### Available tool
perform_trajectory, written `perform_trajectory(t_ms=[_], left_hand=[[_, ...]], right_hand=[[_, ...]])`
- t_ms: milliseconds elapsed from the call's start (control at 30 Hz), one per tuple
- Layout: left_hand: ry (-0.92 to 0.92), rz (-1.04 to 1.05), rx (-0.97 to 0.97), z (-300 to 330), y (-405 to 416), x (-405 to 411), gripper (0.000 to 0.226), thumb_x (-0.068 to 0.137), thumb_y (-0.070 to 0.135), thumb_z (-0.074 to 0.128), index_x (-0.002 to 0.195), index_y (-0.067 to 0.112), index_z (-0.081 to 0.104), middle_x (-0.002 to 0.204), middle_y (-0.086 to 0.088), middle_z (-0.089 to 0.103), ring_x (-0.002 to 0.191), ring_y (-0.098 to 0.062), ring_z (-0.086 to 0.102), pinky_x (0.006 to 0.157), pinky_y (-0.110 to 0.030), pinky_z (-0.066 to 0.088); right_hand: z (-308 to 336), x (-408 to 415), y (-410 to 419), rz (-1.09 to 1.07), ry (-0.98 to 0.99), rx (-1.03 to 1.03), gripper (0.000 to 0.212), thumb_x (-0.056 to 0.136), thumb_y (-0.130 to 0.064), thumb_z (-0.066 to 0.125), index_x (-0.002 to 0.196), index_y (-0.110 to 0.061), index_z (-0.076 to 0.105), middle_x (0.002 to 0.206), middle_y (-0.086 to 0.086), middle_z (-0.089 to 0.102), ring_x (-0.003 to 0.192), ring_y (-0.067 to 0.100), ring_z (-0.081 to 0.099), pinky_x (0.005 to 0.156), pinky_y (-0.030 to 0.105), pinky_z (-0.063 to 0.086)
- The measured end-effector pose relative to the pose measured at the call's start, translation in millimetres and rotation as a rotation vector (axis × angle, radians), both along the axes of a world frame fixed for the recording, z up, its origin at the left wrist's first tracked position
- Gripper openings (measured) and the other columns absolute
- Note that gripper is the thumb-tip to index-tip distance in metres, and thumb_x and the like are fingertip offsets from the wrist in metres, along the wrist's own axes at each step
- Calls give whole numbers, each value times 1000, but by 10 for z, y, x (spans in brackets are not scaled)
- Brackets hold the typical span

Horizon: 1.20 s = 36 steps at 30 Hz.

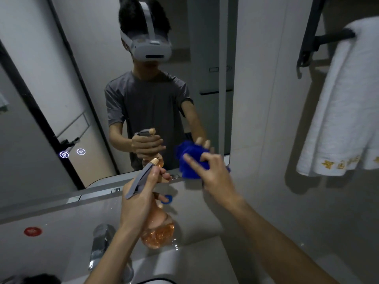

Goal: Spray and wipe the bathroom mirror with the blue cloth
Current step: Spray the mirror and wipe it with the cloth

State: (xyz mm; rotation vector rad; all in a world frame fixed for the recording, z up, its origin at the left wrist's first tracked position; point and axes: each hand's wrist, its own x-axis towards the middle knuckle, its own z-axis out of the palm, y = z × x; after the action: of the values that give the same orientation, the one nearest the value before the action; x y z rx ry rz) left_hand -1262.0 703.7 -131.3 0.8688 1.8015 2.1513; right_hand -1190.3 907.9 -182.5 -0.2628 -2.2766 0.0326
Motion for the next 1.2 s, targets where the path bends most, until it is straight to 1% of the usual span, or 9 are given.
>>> perform_trajectory(t_ms=[133,267,567,667,800,867,967,1067,1200], left_hand=[[15,22,-19,18,-43,-79,33,94,39,57,105,12,72,95,-8,76,90,-26,73,68,-40,57],[21,28,-9,71,-65,-106,39,91,45,57,106,11,72,97,-10,75,78,-26,72,62,-35,58],[37,84,2,114,-207,-157,40,92,48,56,103,12,72,97,-9,75,86,-35,69,67,-46,56],[51,115,-10,105,-318,-165,36,94,45,55,101,14,72,96,-8,75,85,-40,69,72,-56,54],[24,134,-10,111,-385,-205,34,95,41,57,102,13,73,94,-10,75,89,-37,69,71,-50,54],[31,135,-10,137,-391,-212,32,95,40,57,97,12,74,92,-11,76,85,-34,70,68,-44,55],[35,133,7,189,-404,-216,31,95,37,57,92,11,75,90,-12,76,82,-29,70,63,-35,57],[40,124,29,216,-415,-220,29,96,33,57,93,10,74,89,-13,76,85,-25,71,58,-26,58],[45,94,36,197,-399,-212,30,95,34,56,96,9,72,90,-14,74,88,-25,70,55,-32,56]], right_hand=[[510,175,444,-125,446,-162,82,88,1,58,149,-41,23,125,5,31,114,30,42,96,40,45],[910,-33,453,-255,673,-363,68,94,-24,55,153,-29,20,125,12,37,113,21,41,95,33,41],[-336,-264,-294,-95,83,171,87,80,-15,67,153,-26,21,125,12,35,104,27,44,85,46,52],[-390,-231,-292,-59,-28,237,116,63,-11,86,155,-28,17,123,11,37,102,27,44,83,43,52],[375,-234,-179,-81,245,75,94,74,-3,72,152,-23,26,126,17,36,110,31,41,83,43,51],[964,-264,-62,-152,482,-52,66,88,-16,49,151,-18,31,122,21,39,108,31,42,84,42,48],[1557,-326,21,-221,624,-147,61,91,-25,39,151,-11,32,116,22,44,107,31,45,91,41,44],[1465,-445,-151,-284,584,-40,61,92,-24,45,151,-14,33,120,21,45,105,29,45,88,36,41],[566,-545,-418,-87,227,256,82,83,-6,65,153,-22,24,127,16,35,107,30,46,89,43,44]])
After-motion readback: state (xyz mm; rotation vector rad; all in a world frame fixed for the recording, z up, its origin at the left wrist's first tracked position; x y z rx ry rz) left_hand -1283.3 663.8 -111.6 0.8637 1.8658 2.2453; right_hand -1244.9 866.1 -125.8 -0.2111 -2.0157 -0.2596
